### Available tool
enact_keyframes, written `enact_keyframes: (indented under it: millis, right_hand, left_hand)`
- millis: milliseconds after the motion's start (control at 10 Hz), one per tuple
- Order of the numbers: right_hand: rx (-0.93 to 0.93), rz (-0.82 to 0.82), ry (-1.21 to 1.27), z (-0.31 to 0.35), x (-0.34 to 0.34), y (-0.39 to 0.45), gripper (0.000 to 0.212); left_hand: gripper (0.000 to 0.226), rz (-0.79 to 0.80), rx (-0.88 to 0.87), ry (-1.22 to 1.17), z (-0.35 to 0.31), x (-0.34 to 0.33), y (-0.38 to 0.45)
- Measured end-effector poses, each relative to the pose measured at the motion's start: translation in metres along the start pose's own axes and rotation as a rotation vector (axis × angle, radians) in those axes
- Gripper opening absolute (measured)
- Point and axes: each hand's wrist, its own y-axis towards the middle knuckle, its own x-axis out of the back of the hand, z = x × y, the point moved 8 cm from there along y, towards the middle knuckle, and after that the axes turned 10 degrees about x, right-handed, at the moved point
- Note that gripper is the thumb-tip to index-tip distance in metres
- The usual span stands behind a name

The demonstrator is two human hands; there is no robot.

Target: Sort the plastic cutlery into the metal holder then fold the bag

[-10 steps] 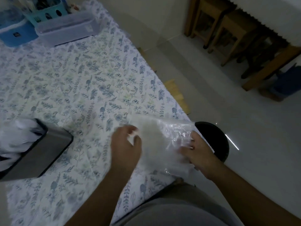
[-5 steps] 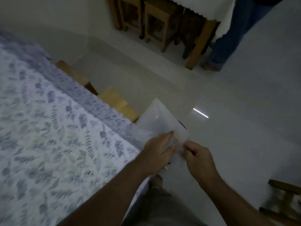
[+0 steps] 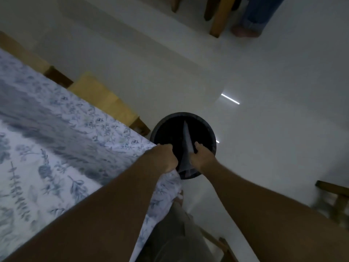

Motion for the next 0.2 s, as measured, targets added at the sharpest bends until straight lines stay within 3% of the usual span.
enact_keyframes:
  millis: [100,200]
  right_hand:
    - [0.089,-0.005,-0.120,0.020,0.006,-0.008,0.056]
    - [0.168,-0.072,-0.220,0.065,0.021,-0.042,0.046]
  left_hand:
    - [0.054,-0.013,-0.007,0.036,0.000,0.009,-0.011]
    - [0.051,-0.140,-0.076,-0.010,0.001,0.033,-0.054]
